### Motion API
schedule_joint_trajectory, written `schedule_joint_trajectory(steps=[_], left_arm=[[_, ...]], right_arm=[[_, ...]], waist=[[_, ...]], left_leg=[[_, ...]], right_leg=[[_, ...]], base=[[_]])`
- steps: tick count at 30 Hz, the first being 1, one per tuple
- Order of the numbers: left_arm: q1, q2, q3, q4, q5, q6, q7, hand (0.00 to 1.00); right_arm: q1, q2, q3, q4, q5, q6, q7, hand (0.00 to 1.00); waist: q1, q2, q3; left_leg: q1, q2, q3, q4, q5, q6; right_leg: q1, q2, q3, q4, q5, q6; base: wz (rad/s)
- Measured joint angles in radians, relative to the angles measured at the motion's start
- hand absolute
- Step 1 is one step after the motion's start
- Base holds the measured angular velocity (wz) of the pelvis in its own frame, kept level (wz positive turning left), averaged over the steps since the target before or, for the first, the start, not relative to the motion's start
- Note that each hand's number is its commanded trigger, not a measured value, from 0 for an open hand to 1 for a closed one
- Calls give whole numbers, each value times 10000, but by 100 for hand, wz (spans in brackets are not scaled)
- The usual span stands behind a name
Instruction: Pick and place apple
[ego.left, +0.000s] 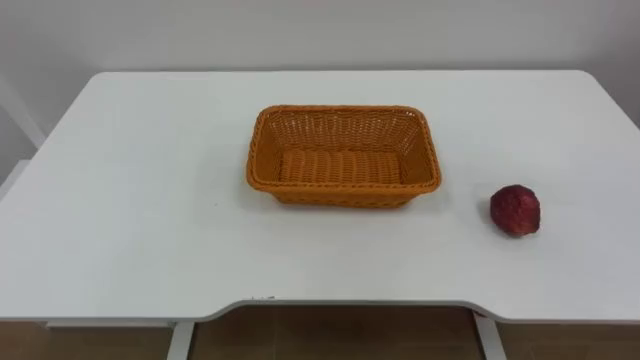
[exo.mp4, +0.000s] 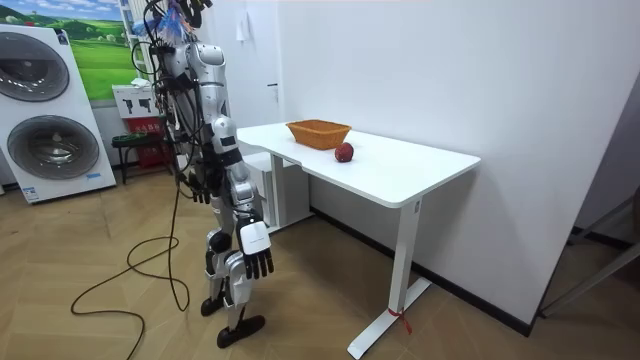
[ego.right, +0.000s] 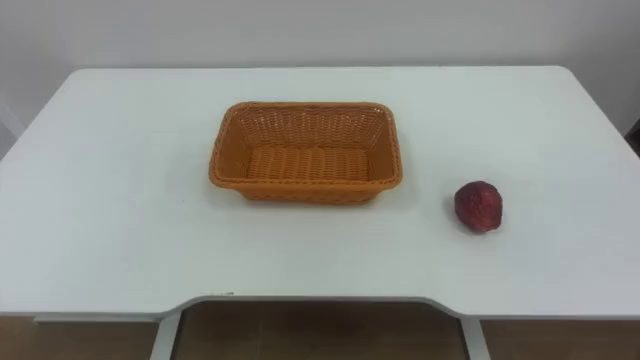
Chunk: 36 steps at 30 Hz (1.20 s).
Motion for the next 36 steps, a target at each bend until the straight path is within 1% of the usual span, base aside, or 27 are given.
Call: schedule_joint_trajectory(steps=[8,11,13,14,15,17,18,19,20,21,22,23,24,25,26,28,29,30,31,32,34,36], left_arm=[[41,-1,-11,89,-5,-34,-4,0],[2,-3,40,103,-2,-30,9,0],[98,-3,190,104,-4,-31,11,0],[96,-2,205,103,-5,-31,11,0],[92,-2,251,103,-6,-36,8,0],[160,-18,618,106,-2,-54,-10,0],[181,-16,756,105,-4,-70,-9,0],[212,-1,1065,105,-8,-116,-9,0],[242,16,1182,82,-12,-137,-10,0],[264,42,1380,52,-50,-203,-8,0],[297,81,1480,52,-63,-263,-8,0],[315,91,1596,50,-69,-318,-9,0],[317,120,1753,7,-97,-399,-9,0],[413,167,1814,-66,-136,-447,-8,0],[423,196,1812,-85,-141,-462,-9,0],[378,327,1812,-116,-171,-537,-8,0],[351,412,1813,-126,-171,-609,-7,0],[344,458,1816,-125,-171,-667,-7,0],[351,526,1848,-140,-164,-725,-4,0],[360,543,1859,-159,-165,-732,6,0],[441,558,1859,-258,-174,-839,10,0],[422,559,1859,-286,-168,-892,3,0]], right_arm=[[-25,4,-22,-6,148,-43,-52,0],[-136,8,-258,-8,850,-134,-356,0],[-107,7,-928,-8,2452,-274,-670,0],[-120,9,-1109,-17,2951,-314,-734,0],[-156,11,-1559,-38,3964,-351,-829,0],[-221,-9,-2602,-136,5779,-391,-1050,0],[-228,-16,-2838,-163,6233,-445,-1141,0],[-209,-20,-3340,-272,7059,-551,-1334,0],[-183,-24,-3608,-377,7453,-568,-1427,0],[-260,-84,-4108,-580,8267,-604,-1576,0],[-299,-174,-4564,-646,8900,-741,-1693,0],[-333,-220,-4814,-671,9132,-797,-1761,0],[-407,-280,-5202,-819,9524,-936,-1938,0],[-525,-386,-5579,-907,9865,-1062,-2098,0],[-616,-471,-5728,-926,10009,-1090,-2217,0],[-908,-834,-6211,-1273,10669,-1192,-2769,0],[-1077,-1016,-6439,-1321,10816,-1336,-2972,0],[-1140,-1088,-6552,-1376,10789,-1421,-3116,0],[-1227,-1195,-6736,-1678,10612,-1534,-3455,0],[-1248,-1243,-6735,-1896,10454,-1573,-3641,0],[-1272,-1330,-6738,-2982,9992,-1885,-4340,0],[-1342,-1349,-6752,-3934,9624,-2097,-4872,0]], waist=[[-11,-3,-3],[-33,-8,-4],[-47,-14,-3],[-59,-15,-1],[-95,-19,0],[-275,-59,-15],[-302,-68,-17],[-392,-77,-9],[-465,-91,-4],[-606,-147,-21],[-719,-163,-26],[-821,-169,-24],[-873,-239,-33],[-957,-254,-21],[-1004,-291,-32],[-1136,-341,-27],[-1153,-356,-16],[-1155,-375,-6],[-1128,-437,-20],[-1119,-448,-18],[-1072,-455,-6],[-1077,-463,-4]], left_leg=[[6,-1,-1,5,0,0],[23,0,4,-18,0,0],[47,1,3,-22,0,0],[42,3,3,-14,0,0],[21,2,3,-2,0,0],[4,0,61,9,0,0],[8,3,93,16,0,0],[6,2,103,39,0,0],[-2,-2,102,48,0,0],[-17,-15,95,53,-1,1],[-36,-19,98,57,-8,12],[-43,-20,103,56,-10,16],[-53,-19,154,42,-12,18],[-48,-14,197,17,-12,18],[-40,-15,203,9,-12,19],[-82,-21,246,20,-11,21],[-141,-19,259,53,-10,21],[-153,-18,263,59,-10,21],[-171,-19,273,56,-10,21],[-181,-21,273,55,-10,21],[-237,-26,273,58,-9,22],[-324,-25,263,77,-8,24]], right_leg=[[14,-2,-5,1,0,0],[24,-2,-4,0,-1,1],[58,-2,-5,-14,0,0],[56,-1,-8,-14,0,0],[43,-3,-10,-15,0,0],[31,-13,-37,0,-3,1],[18,-13,-15,12,-9,-2],[7,-14,7,20,-13,-2],[7,-18,3,19,-21,1],[-30,-32,6,24,-62,13],[-54,-33,26,39,-81,26],[-71,-33,35,49,-90,32],[-159,-36,88,162,-122,33],[-200,-34,111,209,-131,29],[-202,-33,115,230,-131,29],[-304,-33,149,394,-145,34],[-370,-31,159,423,-144,34],[-389,-31,165,443,-148,31],[-437,-35,159,495,-166,27],[-450,-37,158,501,-170,29],[-522,-33,211,493,-172,33],[-594,-30,218,495,-171,33]], base=[[0],[0],[0],[0],[0],[0],[-6],[-5],[0],[0],[0],[-5],[-10],[-11],[-10],[-7],[-4],[0],[0],[0],[0],[0]])
